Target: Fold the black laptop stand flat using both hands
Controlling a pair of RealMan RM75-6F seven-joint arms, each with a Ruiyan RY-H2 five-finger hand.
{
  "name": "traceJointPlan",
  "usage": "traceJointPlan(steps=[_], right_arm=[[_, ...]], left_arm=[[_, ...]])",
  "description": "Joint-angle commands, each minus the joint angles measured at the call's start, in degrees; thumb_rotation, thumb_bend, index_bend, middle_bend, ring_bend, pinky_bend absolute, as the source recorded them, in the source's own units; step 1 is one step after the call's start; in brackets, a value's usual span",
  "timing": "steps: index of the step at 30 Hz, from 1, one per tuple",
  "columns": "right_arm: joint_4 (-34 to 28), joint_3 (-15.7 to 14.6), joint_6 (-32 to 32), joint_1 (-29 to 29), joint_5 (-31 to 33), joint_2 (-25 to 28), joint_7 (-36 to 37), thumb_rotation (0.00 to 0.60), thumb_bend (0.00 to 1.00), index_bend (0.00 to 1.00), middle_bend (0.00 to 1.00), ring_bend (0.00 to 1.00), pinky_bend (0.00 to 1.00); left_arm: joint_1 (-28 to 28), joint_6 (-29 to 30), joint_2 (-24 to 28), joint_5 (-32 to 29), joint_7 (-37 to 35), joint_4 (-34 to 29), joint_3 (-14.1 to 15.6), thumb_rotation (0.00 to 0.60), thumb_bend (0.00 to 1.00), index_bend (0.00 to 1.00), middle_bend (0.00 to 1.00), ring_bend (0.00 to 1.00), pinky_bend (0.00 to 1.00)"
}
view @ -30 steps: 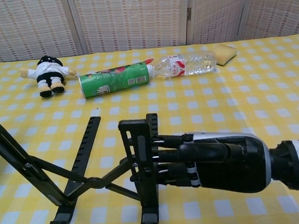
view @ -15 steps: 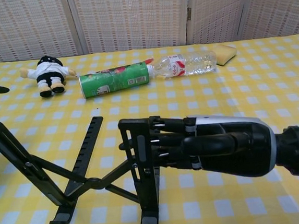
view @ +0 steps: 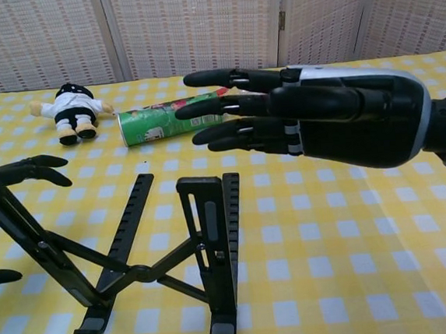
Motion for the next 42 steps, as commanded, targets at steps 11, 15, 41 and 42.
traceJointPlan(steps=[11,15,41,42], right_arm=[[0.0,0.3,-3.1,-0.7,0.4,-0.9,-0.5,0.43,0.26,0.0,0.12,0.12,0.0],[0.3,-1.0,-6.2,-0.5,-0.2,-3.1,-0.9,0.432,0.26,0.0,0.12,0.12,0.0],[0.7,-2.6,-4.1,-1.4,-2.9,-5.4,-0.9,0.433,0.26,0.0,0.12,0.1,0.0],[0.6,-2.4,-3.8,-1.4,-2.8,-5.2,-1.1,0.431,0.26,0.0,0.12,0.1,0.0]], left_arm=[[-2.1,-2.1,-5.5,0.2,0.6,1.2,0.7,0.6,0.19,0.27,0.06,0.0,0.0],[-2.2,-1.9,-6.6,-0.9,2.3,1.1,0.0,0.6,0.19,0.27,0.06,0.0,0.0],[-5.4,-2.8,-8.3,-3.8,3.9,1.9,-2.1,0.6,0.2,0.34,0.08,0.0,0.0],[-5.4,-3.0,-8.2,-3.6,3.9,1.9,-1.9,0.6,0.21,0.36,0.08,0.0,0.0]])
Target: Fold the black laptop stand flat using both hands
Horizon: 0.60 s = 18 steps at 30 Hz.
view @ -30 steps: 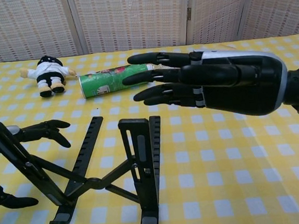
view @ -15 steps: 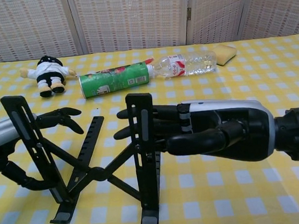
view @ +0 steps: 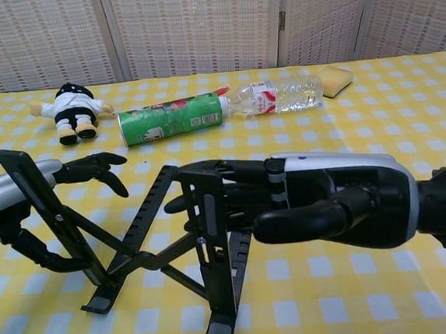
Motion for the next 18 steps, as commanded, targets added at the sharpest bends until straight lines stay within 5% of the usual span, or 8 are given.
traceJointPlan(steps=[1,18], right_arm=[[-0.6,0.6,0.8,-0.1,0.3,0.8,-0.5,0.43,0.26,0.0,0.12,0.1,0.0],[-1.1,1.7,0.2,0.1,1.1,1.6,-1.0,0.433,0.26,0.0,0.12,0.1,0.0]], left_arm=[[-0.3,-0.6,0.5,0.5,0.0,-0.1,0.7,0.6,0.22,0.38,0.08,0.0,0.0],[0.5,-0.7,-0.8,-2.7,1.9,-0.6,1.5,0.6,0.38,0.51,0.15,0.01,0.0]])
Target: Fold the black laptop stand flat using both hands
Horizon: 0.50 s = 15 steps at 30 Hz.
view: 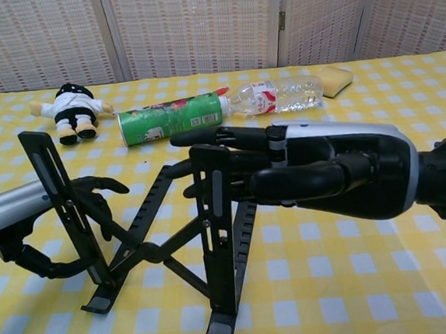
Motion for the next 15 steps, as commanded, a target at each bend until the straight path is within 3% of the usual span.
traceJointPlan(steps=[1,15], right_arm=[[0.2,-0.1,-0.1,0.0,-0.2,-0.2,0.2,0.431,0.26,0.0,0.12,0.1,0.0],[0.3,0.0,-1.3,0.2,0.0,-1.2,-0.2,0.433,0.26,0.0,0.12,0.1,0.0]], left_arm=[[0.3,0.1,0.2,-0.5,0.2,-0.3,0.2,0.6,0.38,0.51,0.15,0.01,0.0],[1.9,1.7,0.2,-0.7,-0.4,0.1,1.2,0.6,0.39,0.55,0.18,0.03,0.0]])
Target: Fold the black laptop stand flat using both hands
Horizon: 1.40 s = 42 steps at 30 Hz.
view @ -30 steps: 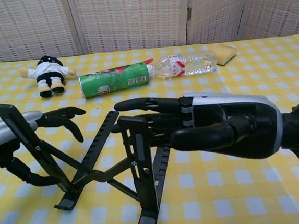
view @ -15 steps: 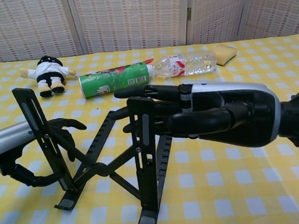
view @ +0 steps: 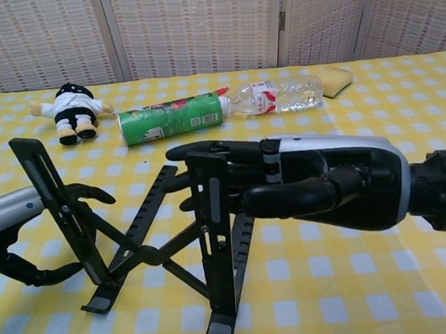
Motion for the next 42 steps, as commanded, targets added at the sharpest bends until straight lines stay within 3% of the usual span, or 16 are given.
traceJointPlan(steps=[1,12,27,37,42], right_arm=[[-0.1,0.0,-0.1,0.0,0.1,0.0,-0.2,0.432,0.26,0.0,0.12,0.1,0.0],[-0.4,0.0,-0.5,-0.2,0.5,-0.1,-0.5,0.431,0.26,0.0,0.12,0.1,0.0],[0.1,-0.1,0.0,-0.4,0.3,0.2,0.3,0.433,0.26,0.0,0.11,0.1,0.0],[0.4,0.0,1.1,-0.7,0.2,1.2,0.7,0.435,0.26,0.0,0.11,0.1,0.0],[-0.2,-0.1,1.9,-1.4,0.7,3.4,-0.3,0.432,0.26,0.0,0.11,0.1,0.0]], left_arm=[[0.1,0.1,-0.1,0.1,-0.2,0.2,0.0,0.6,0.39,0.55,0.18,0.03,0.0],[0.0,0.0,-0.6,0.9,-2.3,0.6,0.3,0.6,0.4,0.56,0.19,0.05,0.0],[0.0,-0.5,-1.6,0.7,-3.5,1.2,0.3,0.6,0.55,0.64,0.28,0.1,0.0],[-0.1,-0.6,-0.6,0.4,-5.4,-0.6,0.1,0.6,0.54,0.35,0.27,0.07,0.0],[-0.4,-0.7,0.5,0.4,-7.8,-1.8,-0.4,0.6,0.54,0.29,0.24,0.05,0.0]])
